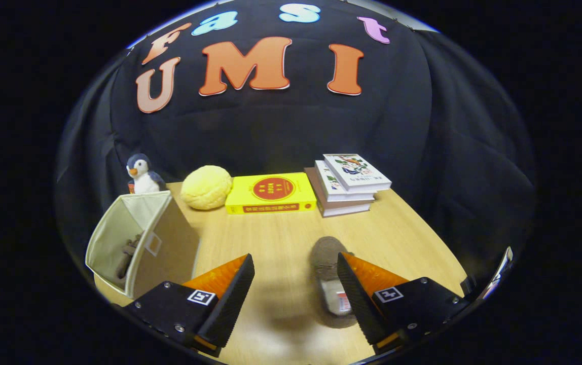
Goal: Open the storage box then place both shoes into the box .Put the left shoe in first, then the right shoe, with the right side of both shoes facing outward in a uniform manner.
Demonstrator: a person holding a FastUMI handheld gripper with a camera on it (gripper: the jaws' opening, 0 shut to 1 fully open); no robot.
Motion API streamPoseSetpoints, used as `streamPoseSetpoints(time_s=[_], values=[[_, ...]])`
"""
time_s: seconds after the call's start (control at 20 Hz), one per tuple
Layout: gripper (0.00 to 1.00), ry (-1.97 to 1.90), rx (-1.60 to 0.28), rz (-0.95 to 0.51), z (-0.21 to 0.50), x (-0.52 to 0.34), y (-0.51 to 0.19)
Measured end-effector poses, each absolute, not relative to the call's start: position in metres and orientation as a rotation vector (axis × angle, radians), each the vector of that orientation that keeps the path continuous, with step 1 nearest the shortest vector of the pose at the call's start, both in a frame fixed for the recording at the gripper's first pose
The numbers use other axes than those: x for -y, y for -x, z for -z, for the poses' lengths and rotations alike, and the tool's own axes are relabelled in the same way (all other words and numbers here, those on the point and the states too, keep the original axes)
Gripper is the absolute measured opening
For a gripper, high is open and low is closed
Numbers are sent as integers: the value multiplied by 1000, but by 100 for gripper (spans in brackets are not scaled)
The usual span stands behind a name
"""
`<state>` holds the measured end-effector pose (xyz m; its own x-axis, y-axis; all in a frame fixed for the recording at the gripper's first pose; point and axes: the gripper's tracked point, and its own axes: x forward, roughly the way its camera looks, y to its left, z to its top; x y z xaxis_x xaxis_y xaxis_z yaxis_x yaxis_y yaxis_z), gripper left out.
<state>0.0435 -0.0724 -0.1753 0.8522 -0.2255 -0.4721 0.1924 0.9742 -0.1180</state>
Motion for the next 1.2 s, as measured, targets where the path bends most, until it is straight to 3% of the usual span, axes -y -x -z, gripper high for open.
streamPoseSetpoints(time_s=[0.6,0.75,0.95,1.1,1.2], values=[[98,21,-663,242,256,170,-24],[92,0,-702,220,275,169,-25],[75,-1,-717,204,287,168,-33],[47,-19,-721,181,291,163,-43],[35,-22,-733,166,296,159,-49]])
